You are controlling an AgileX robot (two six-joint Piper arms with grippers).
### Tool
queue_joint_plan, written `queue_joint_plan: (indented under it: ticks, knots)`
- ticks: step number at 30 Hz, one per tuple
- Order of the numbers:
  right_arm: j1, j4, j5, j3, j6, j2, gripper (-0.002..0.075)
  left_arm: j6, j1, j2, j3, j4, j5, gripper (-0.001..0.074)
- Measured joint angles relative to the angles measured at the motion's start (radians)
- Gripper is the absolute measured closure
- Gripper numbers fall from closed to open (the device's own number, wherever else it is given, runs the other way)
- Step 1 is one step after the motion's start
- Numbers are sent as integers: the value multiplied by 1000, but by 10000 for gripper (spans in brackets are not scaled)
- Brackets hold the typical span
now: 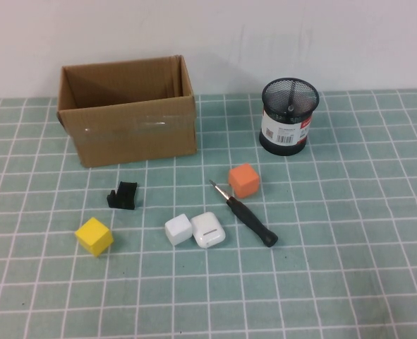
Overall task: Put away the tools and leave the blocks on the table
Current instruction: Pick up the black Screwdriver from the table
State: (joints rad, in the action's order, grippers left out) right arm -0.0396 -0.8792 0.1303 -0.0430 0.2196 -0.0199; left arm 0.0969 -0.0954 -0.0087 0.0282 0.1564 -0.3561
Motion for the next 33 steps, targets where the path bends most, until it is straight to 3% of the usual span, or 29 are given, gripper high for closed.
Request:
queue_joint_plan:
  ticks: [3,8,15,27,31,33]
  knots:
    - [0,26,143,-114,-2,-162,728,0,0,0,0,0,0,735]
    - [0,217,466,-368,-13,-553,728,0,0,0,0,0,0,735]
    - [19,383,682,-675,1,-1008,728,0,0,0,0,0,-2,735]
    - [451,713,747,-1196,-152,-1516,728,0,0,0,0,0,-2,735]
    - [550,796,814,-1371,-151,-1655,719,0,0,0,0,0,-2,735]
    - [580,826,860,-1455,-151,-1721,672,0,0,0,0,0,-2,735]
